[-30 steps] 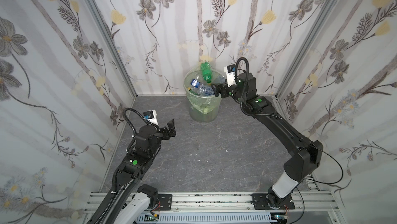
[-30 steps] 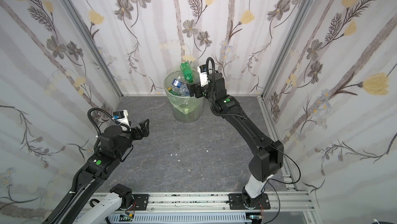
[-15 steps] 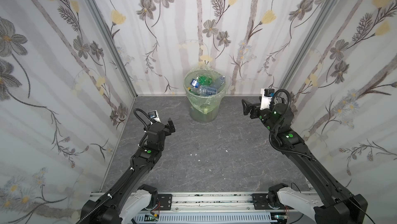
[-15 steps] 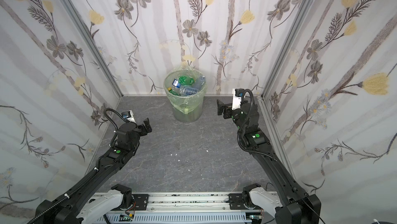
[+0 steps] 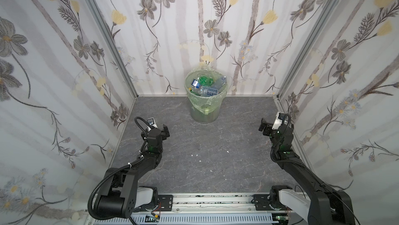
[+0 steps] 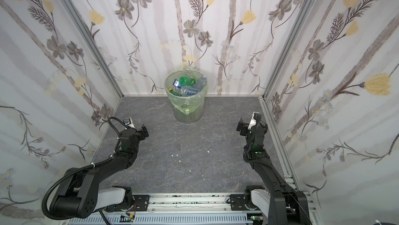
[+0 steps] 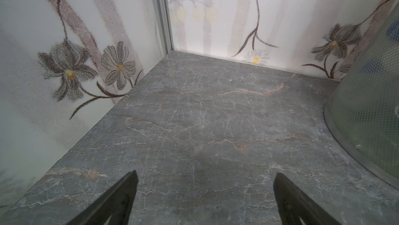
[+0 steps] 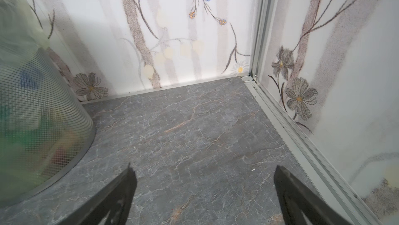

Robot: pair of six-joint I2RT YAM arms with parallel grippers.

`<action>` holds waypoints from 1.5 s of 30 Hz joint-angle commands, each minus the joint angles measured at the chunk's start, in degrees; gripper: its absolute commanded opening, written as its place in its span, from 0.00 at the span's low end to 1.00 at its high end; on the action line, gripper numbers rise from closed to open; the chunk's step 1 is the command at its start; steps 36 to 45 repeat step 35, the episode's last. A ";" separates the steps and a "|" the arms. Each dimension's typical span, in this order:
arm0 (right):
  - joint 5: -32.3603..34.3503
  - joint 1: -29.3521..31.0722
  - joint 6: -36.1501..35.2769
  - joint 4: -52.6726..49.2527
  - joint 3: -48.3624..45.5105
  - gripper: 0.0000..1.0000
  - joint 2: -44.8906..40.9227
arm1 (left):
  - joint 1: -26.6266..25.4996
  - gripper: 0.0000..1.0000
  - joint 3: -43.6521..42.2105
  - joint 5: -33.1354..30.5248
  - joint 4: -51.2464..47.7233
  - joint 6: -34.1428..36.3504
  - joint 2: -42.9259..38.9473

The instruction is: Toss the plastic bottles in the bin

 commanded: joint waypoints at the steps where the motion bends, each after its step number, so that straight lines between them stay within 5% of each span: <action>1: 0.28 -1.26 -0.60 14.71 -3.24 1.00 2.78 | 0.78 1.00 -2.47 3.31 16.94 4.60 3.64; 5: -3.41 -1.96 -1.25 32.63 -10.41 1.00 7.03 | 2.33 1.00 -5.26 7.10 28.19 2.24 8.30; 8: -4.78 -1.96 -2.58 31.99 -10.67 1.00 6.56 | 2.75 1.00 -7.15 8.42 36.57 2.10 14.66; 11: -9.15 -1.87 -4.87 59.34 -18.71 1.00 16.83 | 3.46 1.00 -7.49 10.92 38.16 2.11 15.48; 12: -10.36 -1.96 -4.89 60.49 -19.16 1.00 17.07 | 3.54 1.00 -6.97 11.03 37.99 2.35 15.91; 14: -4.73 -1.95 -3.42 43.67 -15.12 1.00 11.88 | 4.27 1.00 -6.39 11.96 36.66 1.67 15.81; 16: -2.53 -1.87 -2.57 49.52 -14.24 1.00 16.34 | 5.09 1.00 -6.06 12.34 35.88 0.64 15.75; 18: -3.05 -1.87 -2.78 40.58 -12.28 1.00 13.39 | 5.43 1.00 -6.10 12.76 35.74 0.45 15.68; 22: -9.95 -1.43 -6.10 42.68 -11.60 1.00 15.36 | 5.42 1.00 -6.15 12.80 35.74 0.45 15.66; 45: -9.73 -1.52 -5.86 42.43 -11.61 1.00 15.24 | 5.35 1.00 -6.09 12.76 35.62 0.45 15.68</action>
